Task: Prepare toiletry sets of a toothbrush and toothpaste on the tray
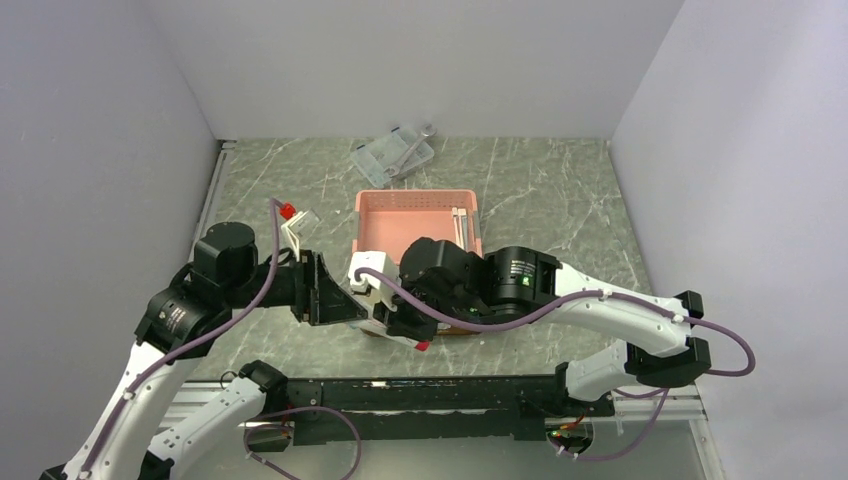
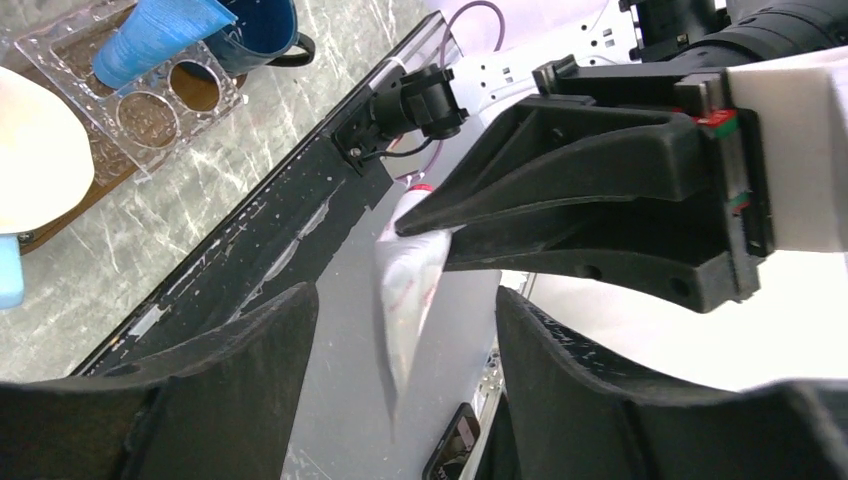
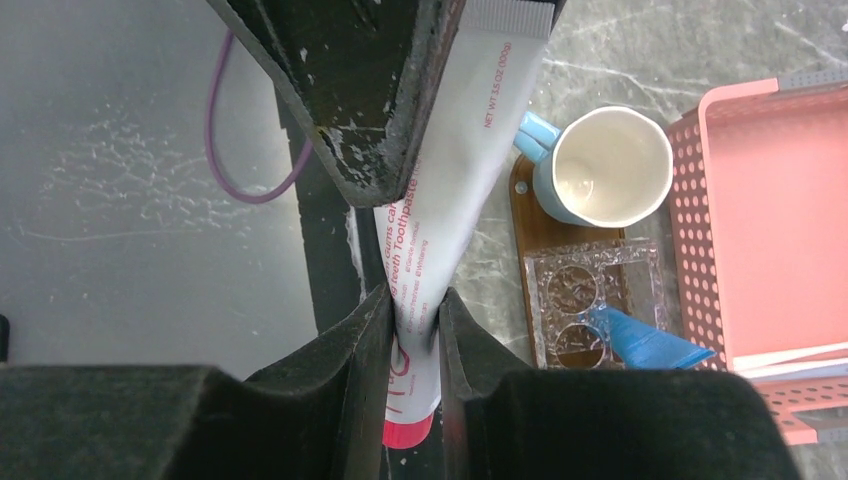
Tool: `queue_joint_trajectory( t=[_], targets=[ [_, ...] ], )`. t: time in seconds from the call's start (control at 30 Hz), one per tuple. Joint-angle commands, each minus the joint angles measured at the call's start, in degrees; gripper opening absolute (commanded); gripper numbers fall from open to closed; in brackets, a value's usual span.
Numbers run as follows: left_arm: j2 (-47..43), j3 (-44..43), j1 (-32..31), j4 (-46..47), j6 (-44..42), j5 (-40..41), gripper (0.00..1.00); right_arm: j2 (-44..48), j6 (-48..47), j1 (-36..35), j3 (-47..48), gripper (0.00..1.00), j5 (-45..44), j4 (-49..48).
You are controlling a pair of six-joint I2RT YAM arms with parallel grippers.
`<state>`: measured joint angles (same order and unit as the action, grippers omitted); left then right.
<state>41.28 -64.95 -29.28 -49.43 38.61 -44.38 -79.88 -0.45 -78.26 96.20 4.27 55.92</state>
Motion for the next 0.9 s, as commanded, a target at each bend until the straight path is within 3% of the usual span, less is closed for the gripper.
queue_joint_trajectory(
  t=[0.0,0.27,0.43,0.73,0.87],
  targets=[
    [-0.86,-0.15,0.27,0.63,-0.25,-2.26,0.67,0.34,-0.65,-0.79,3.01,0.24,-3.47,0.07],
    [-1.72,0.58,0.23,-0.2,-1.02,-3.21,0.56,-0.01,0.1,-1.09,3.29,0.23,-4.15,0.25],
    [-1.9,1.34,0.22,-0.08,-1.4,-3.29,0.43,-0.25,0.24,-1.48,3.49,0.24,-4.1,0.38],
    [-1.73,2.17,0.27,1.02,-1.39,-3.04,0.37,-1.0,0.36,-2.56,3.49,0.23,-4.16,0.54],
    [-1.73,2.67,0.25,1.45,-1.23,-3.03,0.23,-0.86,0.36,-2.78,2.85,0.23,-4.12,0.12]
  ],
)
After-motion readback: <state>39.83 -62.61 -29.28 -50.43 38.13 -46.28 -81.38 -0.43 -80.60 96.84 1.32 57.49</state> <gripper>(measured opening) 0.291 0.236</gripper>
